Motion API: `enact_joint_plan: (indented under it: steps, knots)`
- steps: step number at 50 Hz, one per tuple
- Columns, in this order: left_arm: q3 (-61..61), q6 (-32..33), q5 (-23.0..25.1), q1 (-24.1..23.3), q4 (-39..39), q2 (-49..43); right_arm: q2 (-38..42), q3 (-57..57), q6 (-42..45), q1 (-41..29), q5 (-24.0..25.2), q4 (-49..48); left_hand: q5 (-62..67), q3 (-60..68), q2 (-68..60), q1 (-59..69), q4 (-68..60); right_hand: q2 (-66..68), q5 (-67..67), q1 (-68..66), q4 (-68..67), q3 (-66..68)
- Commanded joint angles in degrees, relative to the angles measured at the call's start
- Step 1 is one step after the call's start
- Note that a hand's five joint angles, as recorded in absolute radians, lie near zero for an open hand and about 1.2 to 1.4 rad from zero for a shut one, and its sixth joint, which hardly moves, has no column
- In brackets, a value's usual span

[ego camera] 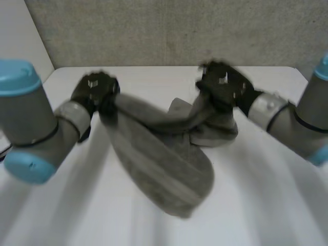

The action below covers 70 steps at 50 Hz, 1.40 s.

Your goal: Fold the towel.

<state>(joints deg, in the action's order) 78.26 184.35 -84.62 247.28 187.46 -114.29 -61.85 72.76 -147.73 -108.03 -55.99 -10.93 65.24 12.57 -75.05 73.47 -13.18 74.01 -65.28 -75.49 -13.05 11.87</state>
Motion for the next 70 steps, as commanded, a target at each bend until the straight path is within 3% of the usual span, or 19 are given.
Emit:
enact_joint_plan:
  steps: [1,5,8,9,10,11,13,17,19,23,29,31,32,34,36,41,62,67,70]
  knots:
    - [-13.92,0.66,-0.02,0.22,15.35,-1.29,-3.51,-11.13,-8.76,-0.87,-11.05,-21.11,4.76,-2.57,-4.95,6.53,3.18,4.71,-3.44,-3.23,3.05,-1.87]
    - [-12.17,0.66,0.15,0.31,22.95,5.22,-8.89,-10.45,-23.88,1.40,-9.24,-26.07,4.76,-2.57,-4.95,6.53,3.18,4.87,-3.60,-3.39,3.05,-1.87]
    - [-5.84,0.66,1.38,0.40,26.64,11.20,-9.69,-9.30,-26.91,3.00,-7.29,-25.37,4.76,-2.57,-4.95,6.53,3.18,4.87,-3.60,-3.39,3.05,-1.87]
    - [-2.01,0.66,2.43,0.57,27.60,12.94,-10.82,-6.69,-28.65,4.56,-4.24,-23.97,4.76,-2.57,-4.95,6.53,3.18,5.04,-3.77,-3.56,3.05,-1.87]
    - [-1.97,0.66,2.44,0.57,27.61,12.96,-12.14,-3.09,-28.84,5.54,-0.73,-23.09,4.76,-2.57,-4.95,6.53,3.18,5.37,-4.10,-3.90,3.05,-1.87]
    - [1.77,0.66,3.57,0.75,27.69,14.00,-12.15,-3.06,-28.84,5.55,-0.70,-23.08,4.76,-2.57,-4.95,6.53,3.18,5.37,-4.11,-3.90,3.05,-1.87]
    - [5.85,1.01,4.81,0.93,27.52,14.71,-13.64,4.55,-26.92,5.81,6.74,-22.64,4.76,-2.57,-4.95,6.53,3.18,5.54,-4.28,-4.07,3.05,-1.87]
    - [17.89,4.09,7.45,2.42,27.34,15.77,-14.00,14.84,-22.44,6.51,12.56,-21.15,4.76,-2.57,-4.95,6.53,3.18,5.38,-4.11,-3.90,3.05,-1.87]
    - [22.68,6.52,7.80,3.46,27.34,15.60,-13.74,18.18,-21.21,6.60,13.10,-20.54,4.76,-2.57,-4.95,6.53,3.18,5.21,-3.94,-3.73,3.05,-1.87]
    - [30.53,13.65,7.19,4.18,26.91,12.88,-12.77,23.75,-18.21,7.13,13.28,-18.95,4.76,-2.57,-4.95,6.53,3.18,5.21,-3.94,-3.73,3.05,-1.87]
    - [33.36,16.74,6.39,4.18,26.11,7.42,-9.34,29.81,-8.98,6.07,11.70,-9.55,-3.13,-2.57,2.94,-1.35,3.18,4.03,-2.76,-2.55,3.05,-1.87]
    - [33.45,17.53,5.61,3.57,25.24,5.06,-8.81,29.99,-6.17,5.37,10.82,-6.82,-21.18,-2.57,20.99,-19.41,3.18,3.19,-1.92,-1.71,3.05,-1.87]
    - [33.45,17.53,5.60,3.56,25.23,5.05,-8.47,29.99,-3.30,4.76,9.77,-4.82,-21.29,-2.57,21.10,-19.52,3.18,1.85,-0.59,-0.38,3.05,-1.87]
    - [32.84,17.45,4.99,3.30,24.01,4.35,-8.46,29.81,-0.98,4.58,8.88,-3.48,-37.57,-2.57,37.38,-35.79,3.18,-2.03,3.29,3.50,3.05,-1.87]
    - [32.48,17.36,4.64,3.39,23.31,4.17,-8.55,29.55,0.34,4.32,6.70,-2.08,-37.44,-2.57,37.25,-35.67,3.18,-20.60,21.86,22.07,3.05,-1.87]
    - [31.87,17.27,3.85,3.30,22.69,3.29,-8.55,29.46,0.07,4.23,3.36,-1.38,-38.61,-2.57,38.42,-36.84,3.18,-38.85,40.11,40.32,3.05,-1.87]
    - [32.92,17.97,5.25,2.51,19.17,3.46,-8.11,29.37,2.35,5.11,2.20,-1.72,-56.62,-2.57,56.43,-54.84,3.18,-41.22,42.48,42.69,3.05,-1.87]
    - [32.66,22.63,8.42,3.39,13.28,3.90,-7.58,28.41,7.98,5.02,2.56,-1.28,-56.79,-2.57,56.60,-55.01,3.18,-45.43,46.69,46.90,3.05,-1.87]
    - [32.66,29.91,10.52,4.70,7.23,3.99,-5.56,26.74,11.94,4.84,2.38,0.03,-56.28,-2.57,56.09,-54.51,3.18,-48.12,49.38,49.59,3.05,-1.87]
